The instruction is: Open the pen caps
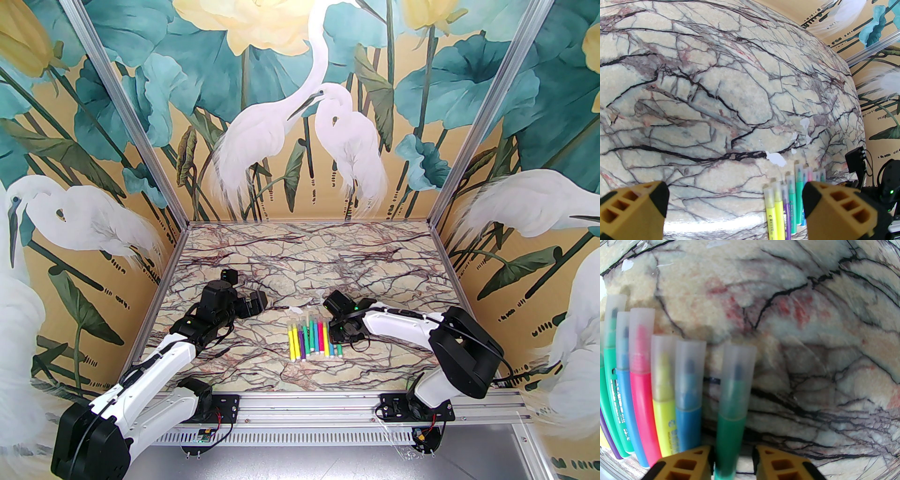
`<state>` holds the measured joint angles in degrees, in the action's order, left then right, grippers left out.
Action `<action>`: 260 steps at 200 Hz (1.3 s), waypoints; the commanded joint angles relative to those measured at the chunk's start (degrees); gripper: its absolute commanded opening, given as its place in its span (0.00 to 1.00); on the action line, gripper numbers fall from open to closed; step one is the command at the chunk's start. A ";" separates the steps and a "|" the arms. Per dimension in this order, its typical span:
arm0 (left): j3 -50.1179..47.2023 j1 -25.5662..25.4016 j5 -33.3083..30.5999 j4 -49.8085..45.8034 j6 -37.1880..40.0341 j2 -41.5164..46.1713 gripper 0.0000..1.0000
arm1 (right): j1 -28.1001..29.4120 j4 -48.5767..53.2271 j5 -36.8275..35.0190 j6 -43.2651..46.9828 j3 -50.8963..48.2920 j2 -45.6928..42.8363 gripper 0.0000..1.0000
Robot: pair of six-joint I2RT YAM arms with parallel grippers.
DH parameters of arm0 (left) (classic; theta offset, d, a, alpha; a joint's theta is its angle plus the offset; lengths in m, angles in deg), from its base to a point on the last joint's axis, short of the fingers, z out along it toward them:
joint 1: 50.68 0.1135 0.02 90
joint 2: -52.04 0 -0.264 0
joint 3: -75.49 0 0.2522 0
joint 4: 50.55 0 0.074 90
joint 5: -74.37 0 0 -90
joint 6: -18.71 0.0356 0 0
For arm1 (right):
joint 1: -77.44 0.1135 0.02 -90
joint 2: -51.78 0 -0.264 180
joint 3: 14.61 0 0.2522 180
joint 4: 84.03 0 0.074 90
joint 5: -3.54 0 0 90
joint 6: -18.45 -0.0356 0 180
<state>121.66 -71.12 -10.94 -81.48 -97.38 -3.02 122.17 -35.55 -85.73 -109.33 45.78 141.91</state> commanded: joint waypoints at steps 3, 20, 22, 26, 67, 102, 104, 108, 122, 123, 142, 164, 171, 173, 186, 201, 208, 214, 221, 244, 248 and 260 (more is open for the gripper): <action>0.98 -0.40 -0.91 -0.42 1.74 1.98 0.99 | 0.62 2.52 -2.84 -0.72 0.06 2.91 0.34; 0.39 -0.45 -0.56 0.45 1.74 2.68 0.99 | 0.93 3.36 -3.79 -0.63 0.47 3.62 0.33; 0.34 -0.47 -0.49 0.46 1.74 2.68 0.99 | 0.96 3.45 -3.87 -0.63 0.52 3.71 0.33; 0.30 -0.43 -0.45 0.47 1.80 2.73 0.99 | 1.02 3.56 -4.13 -0.69 0.52 3.89 0.33; 1.02 -0.47 -0.22 -0.49 2.49 1.82 0.99 | 1.32 4.14 -5.21 -0.63 1.31 5.09 0.27; 1.00 -0.44 -0.02 -0.33 2.62 1.58 0.99 | 1.58 4.74 -5.61 -0.19 2.11 5.50 0.22; 1.00 -0.46 -0.03 -0.32 2.66 1.55 0.99 | 1.59 4.72 -5.64 -0.21 2.14 5.43 0.22; 1.01 -0.40 0.01 -0.32 2.70 1.54 0.99 | 1.59 4.69 -5.65 -0.12 2.20 5.39 0.21; 1.13 -0.47 0.25 -0.32 2.98 1.35 1.00 | 1.59 4.67 -5.74 -0.02 2.31 4.89 0.17; 1.11 -0.47 0.24 -0.32 2.98 1.31 0.99 | 1.63 4.70 -5.74 -0.02 2.27 4.89 0.17; 1.28 -0.42 0.59 -0.07 3.06 1.04 0.99 | 1.59 4.92 -5.91 0.20 2.38 4.26 0.16; 1.43 -0.43 1.33 0.30 3.15 0.43 1.00 | 1.54 5.17 -6.01 0.64 2.58 3.36 0.16; 1.53 -0.42 1.51 0.32 3.28 0.18 0.99 | 1.59 5.11 -5.99 0.85 2.54 2.93 0.15; 1.57 -0.39 1.54 0.37 3.20 0.15 0.99 | 1.59 5.10 -6.04 0.90 2.56 2.89 0.15; 1.74 -0.40 2.11 0.34 3.36 -0.28 0.99 | 1.59 5.26 -6.22 1.35 2.53 1.89 0.15; 1.96 -0.46 3.13 0.44 3.45 -0.73 1.00 | 1.59 5.10 -6.18 2.13 2.52 0.49 0.15; 2.05 -0.39 3.78 0.47 3.55 -0.96 0.99 | 1.59 4.84 -6.03 2.63 2.42 -0.19 0.15; 2.20 -0.46 4.21 0.62 3.55 -1.05 0.99 | 1.56 4.78 -5.99 3.02 2.41 -1.03 0.15; 2.30 -0.43 5.05 0.72 3.59 -1.20 0.99 | 1.50 4.69 -5.96 3.43 2.42 -1.89 0.15; 2.74 -0.43 8.16 1.62 3.63 -1.37 0.99 | 1.50 4.48 -5.75 4.92 2.63 -4.76 0.15; 2.75 -0.47 8.56 1.96 3.59 -1.47 0.99 | 1.50 4.52 -5.74 5.07 2.63 -5.17 0.15; 2.93 -0.39 10.45 2.63 3.33 -1.45 1.00 | 1.49 4.19 -5.49 5.98 2.59 -6.65 0.15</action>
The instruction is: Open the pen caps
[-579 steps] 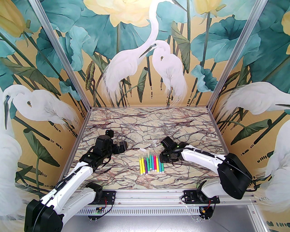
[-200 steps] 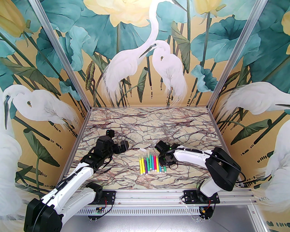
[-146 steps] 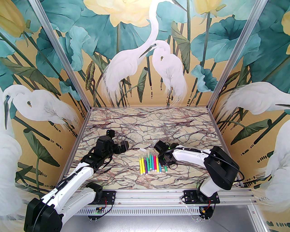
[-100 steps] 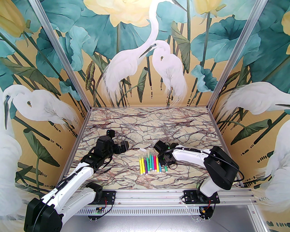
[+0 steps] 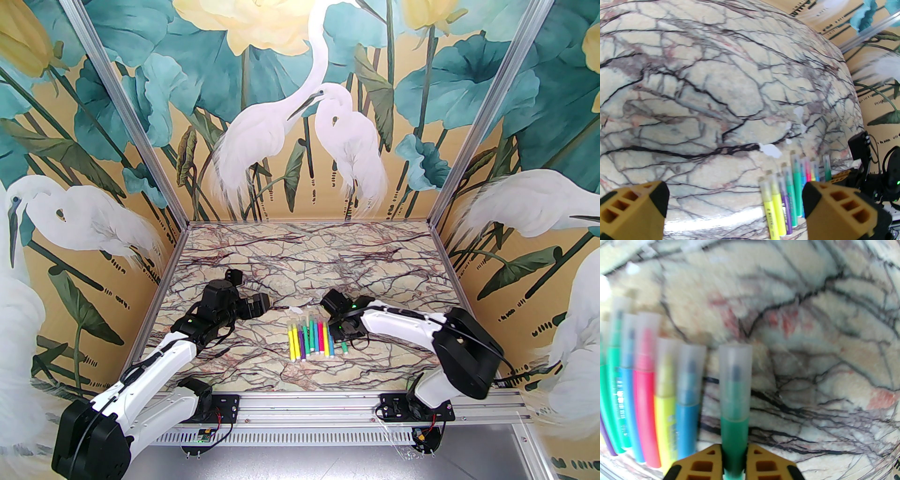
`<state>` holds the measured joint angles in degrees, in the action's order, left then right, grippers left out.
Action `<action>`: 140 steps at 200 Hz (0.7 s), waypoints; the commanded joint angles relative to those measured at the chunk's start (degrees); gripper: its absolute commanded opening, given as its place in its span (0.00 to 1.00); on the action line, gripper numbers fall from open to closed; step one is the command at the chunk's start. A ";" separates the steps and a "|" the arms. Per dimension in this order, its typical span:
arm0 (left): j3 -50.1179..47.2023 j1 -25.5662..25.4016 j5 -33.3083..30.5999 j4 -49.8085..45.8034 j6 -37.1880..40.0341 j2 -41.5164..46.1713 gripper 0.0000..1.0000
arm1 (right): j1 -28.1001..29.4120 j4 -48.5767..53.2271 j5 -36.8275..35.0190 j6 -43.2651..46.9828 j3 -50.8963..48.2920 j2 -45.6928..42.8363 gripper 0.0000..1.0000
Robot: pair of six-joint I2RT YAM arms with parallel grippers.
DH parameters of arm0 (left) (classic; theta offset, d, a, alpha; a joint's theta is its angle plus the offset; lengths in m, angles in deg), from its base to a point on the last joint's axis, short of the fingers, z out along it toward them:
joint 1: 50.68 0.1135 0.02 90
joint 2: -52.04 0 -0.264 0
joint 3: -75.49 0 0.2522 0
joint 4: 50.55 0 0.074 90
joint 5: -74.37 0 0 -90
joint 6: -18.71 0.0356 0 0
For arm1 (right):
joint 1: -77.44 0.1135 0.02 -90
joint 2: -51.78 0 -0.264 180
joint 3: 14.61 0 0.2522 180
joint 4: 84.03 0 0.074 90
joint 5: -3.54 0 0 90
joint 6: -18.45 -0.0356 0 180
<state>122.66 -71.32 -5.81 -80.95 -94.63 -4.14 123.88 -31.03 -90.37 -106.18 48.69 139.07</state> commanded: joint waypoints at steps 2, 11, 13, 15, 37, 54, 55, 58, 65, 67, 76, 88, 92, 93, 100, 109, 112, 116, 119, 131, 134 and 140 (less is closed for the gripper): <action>1.99 -0.21 5.69 2.26 0.57 -0.40 1.00 | -0.24 -0.43 -0.77 3.14 -0.35 -4.25 0.15; 2.10 -0.23 7.38 2.81 0.37 -0.50 0.99 | -0.29 -0.95 -0.46 3.92 -0.53 -5.62 0.15; 2.17 -0.24 7.75 2.97 0.36 -0.55 1.00 | -0.29 -1.03 -0.34 4.03 -0.56 -5.80 0.15; 2.23 -0.24 8.17 3.12 0.25 -0.58 0.99 | -0.29 -1.30 -0.21 4.35 -0.66 -6.26 0.15; 2.66 -0.27 13.23 5.02 -0.24 -1.12 0.99 | -0.27 -4.47 1.88 7.05 -1.96 -10.61 0.15; 3.22 -0.21 16.91 6.29 -0.65 -1.71 0.99 | -0.27 -7.52 3.76 8.97 -3.08 -14.24 0.15; 3.23 -0.24 17.04 6.41 -0.65 -1.72 0.99 | -0.28 -7.65 3.87 9.01 -3.10 -14.42 0.15; 3.39 -0.19 17.69 6.69 -0.76 -1.80 0.99 | -0.29 -8.11 4.26 9.29 -3.25 -14.99 0.15; 3.63 -0.25 19.22 7.42 -1.12 -2.06 0.99 | -0.29 -9.14 5.42 10.32 -3.55 -16.27 0.15; 3.67 -0.25 19.61 7.68 -1.17 -2.08 0.99 | -0.29 -9.46 5.75 10.40 -3.63 -16.51 0.15; 3.90 -0.20 21.97 9.09 -1.72 -2.39 0.99 | -0.28 -10.61 7.02 11.09 -3.86 -18.03 0.15; 3.79 -0.29 25.60 11.65 -2.75 -2.79 0.99 | -0.29 -12.38 8.81 12.04 -4.32 -19.68 0.15; 3.77 -0.30 26.92 12.71 -3.22 -2.94 0.98 | -0.28 -12.82 9.33 12.25 -4.38 -20.19 0.15; 3.77 -0.33 27.22 13.14 -3.30 -2.95 0.98 | -0.29 -12.98 9.38 12.32 -4.46 -20.30 0.15; 3.68 -0.43 29.39 15.23 -4.32 -3.29 0.98 | -0.29 -13.89 10.21 12.71 -4.59 -21.17 0.16; 3.60 -0.76 31.85 17.77 -5.35 -3.73 0.97 | -0.29 -14.95 11.22 13.25 -4.79 -21.87 0.16; 3.68 -0.91 32.40 18.28 -5.53 -3.94 0.97 | -0.29 -15.15 11.47 13.38 -4.80 -22.07 0.16; 3.68 -1.17 33.14 19.11 -5.87 -4.14 0.97 | -0.25 -15.51 11.85 13.57 -4.80 -22.27 0.16; 3.78 -1.43 33.53 19.58 -6.01 -4.26 0.97 | -0.28 -15.76 12.28 13.70 -4.80 -22.45 0.16; 4.34 -2.50 34.69 20.87 -6.01 -4.91 0.96 | -0.20 -16.92 13.50 14.13 -4.68 -22.62 0.16; 4.50 -2.84 34.97 21.11 -5.83 -5.10 0.95 | -0.20 -17.19 13.84 14.22 -4.59 -22.60 0.16; 4.88 -3.73 35.33 21.34 -5.53 -5.52 0.95 | -0.20 -17.67 14.42 14.41 -4.51 -22.62 0.16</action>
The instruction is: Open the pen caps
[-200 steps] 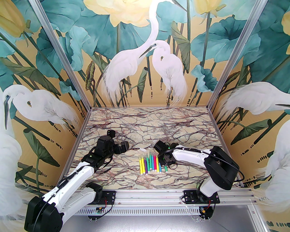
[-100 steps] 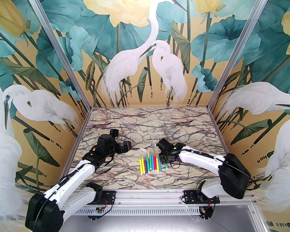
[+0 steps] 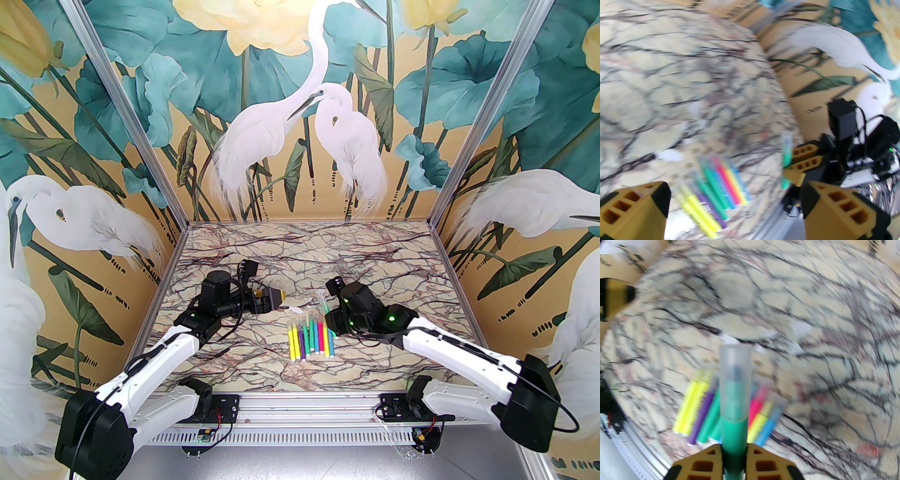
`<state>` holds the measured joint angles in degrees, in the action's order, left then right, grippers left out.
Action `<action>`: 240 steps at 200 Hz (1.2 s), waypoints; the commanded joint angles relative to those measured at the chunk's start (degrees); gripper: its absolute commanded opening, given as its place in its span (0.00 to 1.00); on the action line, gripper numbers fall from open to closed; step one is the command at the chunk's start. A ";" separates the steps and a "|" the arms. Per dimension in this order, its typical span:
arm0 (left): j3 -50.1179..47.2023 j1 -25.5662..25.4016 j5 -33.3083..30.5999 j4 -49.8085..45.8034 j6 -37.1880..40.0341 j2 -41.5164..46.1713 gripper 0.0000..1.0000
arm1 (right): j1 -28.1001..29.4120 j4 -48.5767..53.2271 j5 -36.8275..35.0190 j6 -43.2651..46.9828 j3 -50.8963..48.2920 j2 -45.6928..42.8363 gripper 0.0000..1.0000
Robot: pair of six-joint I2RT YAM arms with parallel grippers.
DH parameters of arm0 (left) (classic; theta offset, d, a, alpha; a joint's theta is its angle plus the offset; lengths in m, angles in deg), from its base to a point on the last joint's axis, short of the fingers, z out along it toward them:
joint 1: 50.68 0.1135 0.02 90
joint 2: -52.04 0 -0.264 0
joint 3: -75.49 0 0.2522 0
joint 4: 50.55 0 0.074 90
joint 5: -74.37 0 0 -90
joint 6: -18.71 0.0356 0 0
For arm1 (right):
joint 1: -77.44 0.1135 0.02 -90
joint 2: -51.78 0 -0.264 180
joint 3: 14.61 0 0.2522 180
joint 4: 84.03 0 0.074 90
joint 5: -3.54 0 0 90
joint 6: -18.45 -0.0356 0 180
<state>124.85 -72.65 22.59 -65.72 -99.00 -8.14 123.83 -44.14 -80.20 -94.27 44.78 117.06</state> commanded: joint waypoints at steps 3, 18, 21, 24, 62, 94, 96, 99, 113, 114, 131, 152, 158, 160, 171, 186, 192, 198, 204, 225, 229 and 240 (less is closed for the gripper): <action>2.88 -2.64 7.11 6.23 -1.05 -1.74 0.95 | -0.16 -4.85 4.64 2.50 -0.49 -0.59 0.16; 3.76 -4.39 7.66 6.67 -0.47 -2.93 0.94 | -0.16 -6.16 6.23 2.85 -0.02 -0.28 0.16; 3.93 -4.65 7.77 6.90 -0.36 -3.18 0.93 | -0.16 -6.34 6.48 2.86 0.13 -0.14 0.16; 4.10 -4.92 7.84 7.01 -0.29 -3.46 0.93 | -0.15 -6.50 6.82 2.89 0.26 -0.08 0.16; 5.68 -7.39 7.67 9.35 -0.29 -6.25 0.87 | 0.19 -9.03 9.41 3.36 0.90 0.11 0.16; 7.33 -8.84 7.61 10.28 -0.35 -8.68 0.81 | 0.43 -10.86 10.44 3.12 0.97 -0.20 0.16; 7.48 -8.93 7.65 10.37 -0.34 -8.78 0.81 | 0.45 -10.95 10.48 3.12 1.02 -0.18 0.16; 7.66 -9.08 7.66 10.45 -0.36 -9.07 0.80 | 0.50 -11.07 10.52 3.12 1.00 -0.21 0.16; 8.32 -9.67 7.54 10.57 -0.43 -10.13 0.78 | 0.63 -11.53 10.79 3.13 1.11 -0.10 0.16; 8.38 -9.71 7.56 10.60 -0.43 -10.17 0.78 | 0.63 -11.53 10.79 3.13 1.11 -0.10 0.16; 9.04 -10.40 7.23 11.13 -0.43 -11.37 0.76 | 0.96 -11.95 10.96 3.16 1.29 0.12 0.16; 9.75 -11.28 7.05 12.08 -0.73 -12.63 0.73 | 1.23 -12.36 11.09 3.21 1.44 0.54 0.16; 10.07 -11.46 6.96 12.30 -0.96 -13.03 0.72 | 1.29 -12.50 11.19 3.21 1.54 0.60 0.16; 10.21 -11.50 7.09 12.31 -0.95 -13.16 0.71 | 1.32 -12.50 11.15 3.21 1.56 0.63 0.16; 10.74 -11.77 7.20 12.45 -1.17 -13.83 0.68 | 1.42 -12.75 11.23 3.21 1.61 0.77 0.16; 11.20 -12.25 7.30 12.57 -1.17 -14.58 0.64 | 1.55 -13.10 11.18 3.21 1.66 0.79 0.16; 11.35 -12.33 7.24 12.53 -1.23 -14.82 0.63 | 1.51 -13.12 11.18 3.21 1.66 0.68 0.16; 11.36 -12.40 7.31 12.53 -1.28 -14.94 0.61 | 1.59 -13.21 11.14 3.21 1.59 0.65 0.16; 11.51 -12.43 7.24 12.48 -1.21 -15.05 0.58 | 1.60 -13.31 11.12 3.21 1.65 0.65 0.16; 11.54 -12.60 7.35 12.57 -1.40 -15.23 0.48 | 1.60 -13.64 10.75 3.13 1.38 0.59 0.16; 11.60 -12.58 7.35 12.55 -1.45 -15.27 0.46 | 1.60 -13.73 10.75 3.12 1.32 0.58 0.16; 11.52 -12.63 7.35 12.57 -1.48 -15.35 0.41 | 1.60 -14.03 10.71 3.04 1.15 0.64 0.16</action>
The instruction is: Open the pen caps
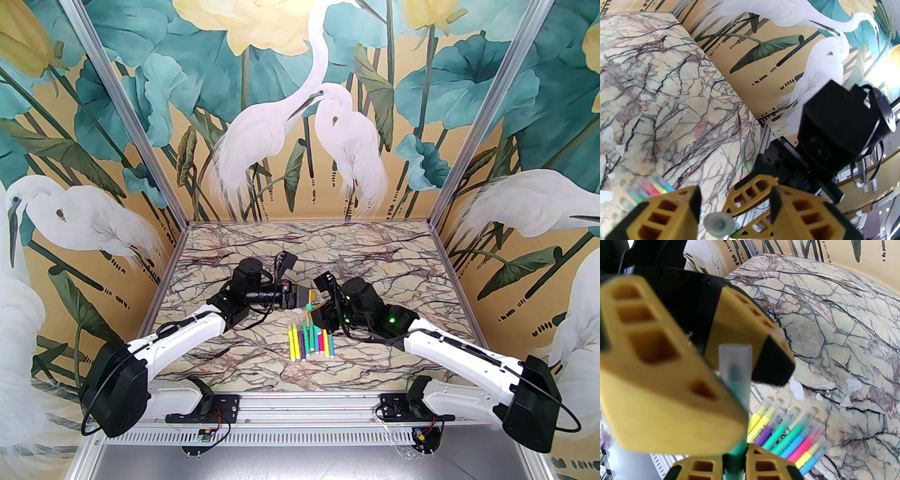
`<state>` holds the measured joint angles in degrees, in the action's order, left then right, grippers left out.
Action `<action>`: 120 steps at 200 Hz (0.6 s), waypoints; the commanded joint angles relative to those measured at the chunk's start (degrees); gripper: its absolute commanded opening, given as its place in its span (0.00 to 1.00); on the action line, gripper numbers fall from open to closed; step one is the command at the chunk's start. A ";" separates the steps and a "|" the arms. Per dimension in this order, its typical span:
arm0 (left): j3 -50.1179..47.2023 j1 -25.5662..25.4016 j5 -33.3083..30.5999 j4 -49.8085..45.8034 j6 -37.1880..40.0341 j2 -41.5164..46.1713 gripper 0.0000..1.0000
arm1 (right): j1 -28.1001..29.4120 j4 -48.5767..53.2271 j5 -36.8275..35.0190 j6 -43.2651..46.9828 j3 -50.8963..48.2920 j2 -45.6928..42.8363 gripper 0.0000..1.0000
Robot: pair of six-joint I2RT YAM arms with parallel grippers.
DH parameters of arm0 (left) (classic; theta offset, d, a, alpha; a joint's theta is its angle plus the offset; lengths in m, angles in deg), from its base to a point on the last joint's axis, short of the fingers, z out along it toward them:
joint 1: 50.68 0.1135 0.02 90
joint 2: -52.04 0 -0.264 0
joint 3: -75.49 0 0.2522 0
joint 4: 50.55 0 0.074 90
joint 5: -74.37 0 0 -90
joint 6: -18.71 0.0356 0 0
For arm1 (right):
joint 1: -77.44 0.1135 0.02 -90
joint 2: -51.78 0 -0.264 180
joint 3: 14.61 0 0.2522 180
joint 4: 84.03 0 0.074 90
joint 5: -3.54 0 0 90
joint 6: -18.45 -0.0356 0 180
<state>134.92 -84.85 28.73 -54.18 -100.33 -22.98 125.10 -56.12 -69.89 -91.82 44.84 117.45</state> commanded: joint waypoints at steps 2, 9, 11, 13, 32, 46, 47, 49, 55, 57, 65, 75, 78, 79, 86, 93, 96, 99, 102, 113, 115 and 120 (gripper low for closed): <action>1.48 -0.38 1.24 1.01 -0.19 -0.51 0.40 | 0.33 -2.08 0.39 0.59 1.15 0.22 0.16; 1.52 -0.45 1.11 0.87 -0.27 -0.63 0.38 | 0.33 -2.26 0.40 0.58 1.03 0.22 0.16; 1.53 -0.45 1.15 0.93 -0.24 -0.62 0.37 | 0.33 -2.27 0.43 0.58 0.96 0.23 0.16; 1.53 -0.41 1.12 0.94 -0.23 -0.64 0.36 | 0.33 -2.32 0.41 0.58 0.97 0.20 0.16; 1.59 -0.41 0.93 0.94 -0.55 -0.90 0.31 | 0.33 -2.69 0.30 0.50 0.80 0.24 0.16; 1.77 -0.39 0.85 1.02 -0.76 -1.07 0.27 | 0.33 -2.76 0.24 0.47 0.76 0.18 0.16; 1.78 -0.38 0.88 1.03 -0.76 -1.08 0.27 | 0.33 -2.79 0.23 0.49 0.74 0.22 0.16; 1.85 -0.44 0.85 0.99 -0.76 -1.04 0.26 | 0.33 -2.81 0.15 0.49 0.72 0.22 0.16; 1.83 -0.45 0.99 1.11 -0.92 -1.08 0.25 | 0.34 -2.79 0.12 0.41 0.64 0.14 0.16; 1.91 -0.45 0.97 1.12 -0.86 -1.11 0.24 | 0.33 -2.81 0.08 0.41 0.70 0.13 0.16; 1.97 -0.44 0.94 1.09 -1.08 -1.13 0.22 | 0.33 -2.92 -0.02 0.41 0.61 0.05 0.16; 2.01 -0.45 0.94 1.14 -1.27 -1.24 0.19 | 0.36 -3.14 -0.14 0.41 0.48 -0.12 0.16; 2.05 -0.46 0.98 1.24 -1.33 -1.25 0.18 | 0.33 -3.15 -0.13 0.37 0.45 -0.17 0.16; 2.05 -0.41 0.98 1.27 -1.35 -1.26 0.17 | 0.33 -3.16 -0.14 0.39 0.45 -0.18 0.16; 2.05 -0.44 0.99 1.26 -1.45 -1.23 0.15 | 0.33 -3.25 -0.20 0.45 0.32 -0.25 0.16; 2.10 -0.37 0.94 1.28 -1.57 -1.26 0.11 | 0.33 -3.33 -0.23 0.39 0.27 -0.21 0.16; 2.14 -0.43 0.96 1.30 -1.62 -1.26 0.09 | 0.33 -3.34 -0.23 0.40 0.16 -0.26 0.16; 2.12 -0.45 0.99 1.30 -1.63 -1.27 0.07 | 0.33 -3.42 -0.35 0.41 0.18 -0.29 0.17; 2.10 -0.38 0.88 1.30 -1.71 -1.22 0.06 | 0.33 -3.43 -0.41 0.41 0.14 -0.20 0.17; 2.30 -0.44 0.77 1.21 -1.90 -1.17 0.01 | 0.33 -3.43 -0.58 0.42 0.02 -0.16 0.23; 2.27 -0.45 0.78 1.21 -1.97 -1.18 0.00 | 0.33 -3.43 -0.63 0.46 -0.01 -0.16 0.24; 2.32 -0.44 0.76 1.17 -2.11 -1.12 0.00 | 0.33 -3.42 -0.61 0.56 -0.09 -0.04 0.27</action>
<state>135.40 -84.83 28.62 -54.15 -101.66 -23.72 125.12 -57.74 -69.93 -91.67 44.84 117.43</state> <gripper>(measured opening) 0.172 0.223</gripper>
